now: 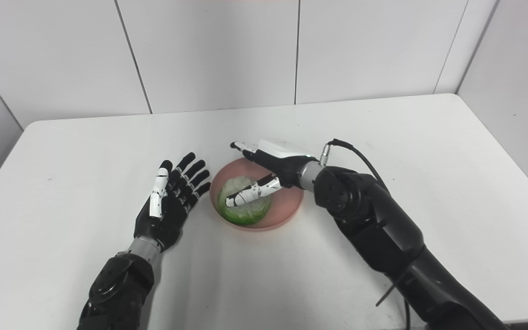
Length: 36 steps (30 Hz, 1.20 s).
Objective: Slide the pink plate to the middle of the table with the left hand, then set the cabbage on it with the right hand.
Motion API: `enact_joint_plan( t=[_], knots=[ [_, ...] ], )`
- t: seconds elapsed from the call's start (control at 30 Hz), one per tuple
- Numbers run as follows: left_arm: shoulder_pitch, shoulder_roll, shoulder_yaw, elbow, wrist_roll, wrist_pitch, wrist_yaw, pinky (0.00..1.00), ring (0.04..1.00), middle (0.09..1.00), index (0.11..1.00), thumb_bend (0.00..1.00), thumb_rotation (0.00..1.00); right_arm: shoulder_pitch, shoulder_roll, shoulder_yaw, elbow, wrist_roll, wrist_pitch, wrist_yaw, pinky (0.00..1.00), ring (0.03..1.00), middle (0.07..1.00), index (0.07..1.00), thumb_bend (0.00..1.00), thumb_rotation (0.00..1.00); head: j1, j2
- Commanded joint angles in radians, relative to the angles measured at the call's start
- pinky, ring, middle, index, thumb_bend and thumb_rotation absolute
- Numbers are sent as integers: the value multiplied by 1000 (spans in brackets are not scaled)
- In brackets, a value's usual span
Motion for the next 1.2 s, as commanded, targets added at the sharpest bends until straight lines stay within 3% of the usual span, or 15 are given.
enact_joint_plan(
  t=[0.0, 0.13, 0.27, 0.37, 0.47, 0.6, 0.7, 0.97, 1.17],
  knots=[
    [19, 6, -2, 26, 27, 15, 21, 891, 912, 917, 909, 531, 1000, -15, 5, -52, -50, 19, -83, -86, 1000, 1000, 1000, 1000, 1000, 697, 3, -2],
    [36, 5, -19, -16, 76, -24, 34, 913, 925, 931, 924, 548, 1000, 52, 45, -149, -95, 68, -188, -243, 951, 1000, 1000, 1000, 1000, 735, -2, -8],
    [66, 6, -44, -81, 141, -78, 43, 960, 974, 977, 978, 538, 1000, 147, 106, -242, -143, 105, -260, -393, 948, 1000, 1000, 1000, 998, 975, -5, -20],
    [94, 12, -67, -115, 197, -132, 50, 986, 996, 997, 998, 550, 1000, 245, 164, -300, -169, 160, -270, -466, 979, 1000, 1000, 1000, 965, 997, -2, -25],
    [129, 35, -102, -133, 291, -199, 63, 999, 1000, 1000, 1000, 552, 1000, 373, 228, -349, -149, 231, -321, -539, 998, 1000, 1000, 1000, 900, 1000, 6, -31],
    [169, 56, -126, -161, 354, -230, 70, 1000, 1000, 1000, 1000, 548, 1000, 468, 276, -377, -127, 320, -339, -557, 1000, 1000, 1000, 1000, 772, 1000, 10, -36],
    [202, 66, -141, -188, 391, -225, 71, 1000, 1000, 1000, 1000, 506, 1000, 521, 294, -386, -117, 389, -320, -540, 1000, 1000, 1000, 1000, 502, 1000, 14, -43],
    [245, 58, -137, -205, 387, -231, 75, 1000, 1000, 1000, 1000, 467, 1000, 544, 283, -385, -58, 455, -355, -526, 1000, 1000, 1000, 1000, 297, 1000, 13, -52],
    [222, 71, -135, -143, 390, -254, 70, 1000, 1000, 1000, 1000, 494, 1000, 544, 284, -382, -36, 457, -354, -530, 1000, 1000, 1000, 1000, 265, 1000, 15, -50]
  ],
)
